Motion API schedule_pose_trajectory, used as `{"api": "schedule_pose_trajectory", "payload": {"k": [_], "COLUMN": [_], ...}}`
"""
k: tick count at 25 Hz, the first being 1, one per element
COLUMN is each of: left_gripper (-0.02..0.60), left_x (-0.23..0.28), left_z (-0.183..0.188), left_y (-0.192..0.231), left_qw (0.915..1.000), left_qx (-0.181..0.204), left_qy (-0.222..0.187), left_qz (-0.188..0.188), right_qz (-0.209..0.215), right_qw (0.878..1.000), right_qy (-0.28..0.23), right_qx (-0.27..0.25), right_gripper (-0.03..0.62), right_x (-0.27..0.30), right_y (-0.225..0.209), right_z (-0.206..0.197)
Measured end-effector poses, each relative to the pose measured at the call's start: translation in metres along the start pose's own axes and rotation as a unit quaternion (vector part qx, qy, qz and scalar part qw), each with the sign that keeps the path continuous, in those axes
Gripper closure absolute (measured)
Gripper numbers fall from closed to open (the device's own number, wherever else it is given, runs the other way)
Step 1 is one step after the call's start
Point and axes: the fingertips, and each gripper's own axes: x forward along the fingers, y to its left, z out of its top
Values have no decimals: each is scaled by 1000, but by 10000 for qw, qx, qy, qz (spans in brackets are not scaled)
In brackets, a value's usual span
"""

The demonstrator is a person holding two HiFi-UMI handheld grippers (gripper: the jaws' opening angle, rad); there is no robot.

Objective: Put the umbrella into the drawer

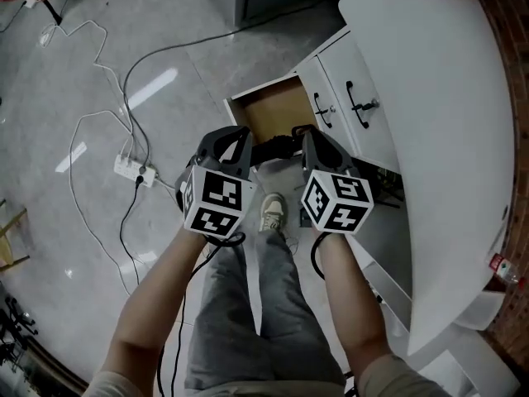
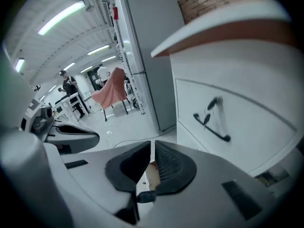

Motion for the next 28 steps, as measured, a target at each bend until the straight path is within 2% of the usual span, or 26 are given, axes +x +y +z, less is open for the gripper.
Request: {"api": "schedule_pose_trajectory", "payload": {"k": [5,10,15,18,23,28], "left_gripper": [574,574,574,574,574,574], "left_x": [-64,-136,-198,-239,-316,-385], "left_z": [77,153,222,263,317,364], "left_y": [5,6,2,-1,-7,-9], "left_qw": [9985,9944,9873,9820,9721,9588], "left_qx": [-11,104,256,237,228,435], "left_qy": [-511,-942,-1418,-1760,-2210,-2624], "left_qz": [181,461,664,645,747,996], "right_qz": [72,129,149,196,475,572], "right_qw": [9961,9884,9737,9613,9509,9283], "right_qy": [-724,-1309,-1938,-2344,-2665,-3144], "right_qx": [-504,-759,-1187,-1434,-1499,-1900], "right_gripper": [566,569,572,572,572,572], "right_x": [-73,-143,-213,-254,-326,-399], "right_y": [30,58,83,99,125,153], "right_z": [99,177,249,295,343,382]}}
